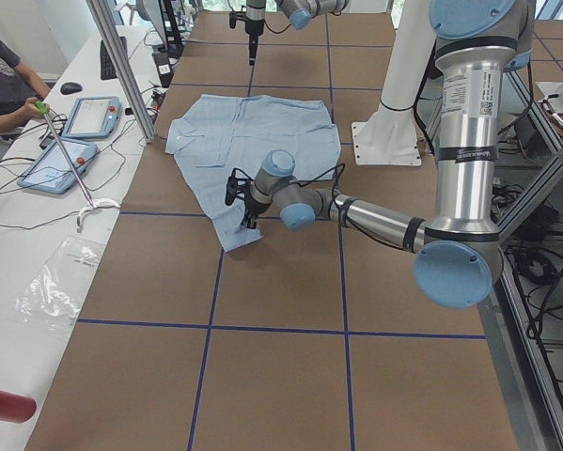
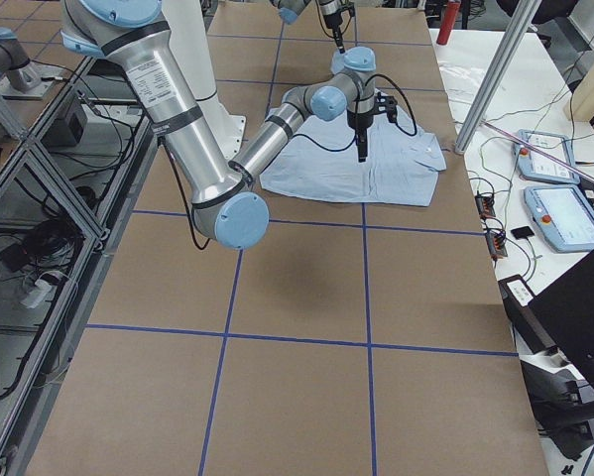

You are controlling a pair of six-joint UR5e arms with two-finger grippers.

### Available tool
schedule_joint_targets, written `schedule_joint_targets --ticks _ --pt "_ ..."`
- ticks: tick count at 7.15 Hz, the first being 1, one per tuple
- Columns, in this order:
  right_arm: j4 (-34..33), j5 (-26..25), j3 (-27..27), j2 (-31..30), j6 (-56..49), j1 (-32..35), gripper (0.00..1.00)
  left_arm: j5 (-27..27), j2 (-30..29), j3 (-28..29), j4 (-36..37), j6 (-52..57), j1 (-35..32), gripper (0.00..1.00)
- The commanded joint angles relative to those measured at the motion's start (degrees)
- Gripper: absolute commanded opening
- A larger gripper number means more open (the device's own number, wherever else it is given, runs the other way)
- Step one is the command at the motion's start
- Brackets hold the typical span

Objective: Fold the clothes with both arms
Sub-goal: 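Grasp the other sleeve cuff with the left gripper and fold it across the chest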

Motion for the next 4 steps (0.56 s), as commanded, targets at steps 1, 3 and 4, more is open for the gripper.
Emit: schedule_joint_targets --ticks 1,3,4 --pt "-1.8 0.1 3.6 -8.8 -12.1 4.0 1.00 0.9 -15.9 -1.9 16.3 -8.2 0.0 0.00" --pt "-1.2 2.1 6.8 -16.9 -18.5 7.6 1.00 -0.4 -34.3 4.3 26.2 -19.6 0.9 0.00" --pt "-0.4 3.1 7.9 -19.9 -19.5 8.3 1.00 -0.9 -43.3 11.0 25.7 -29.1 1.3 0.00"
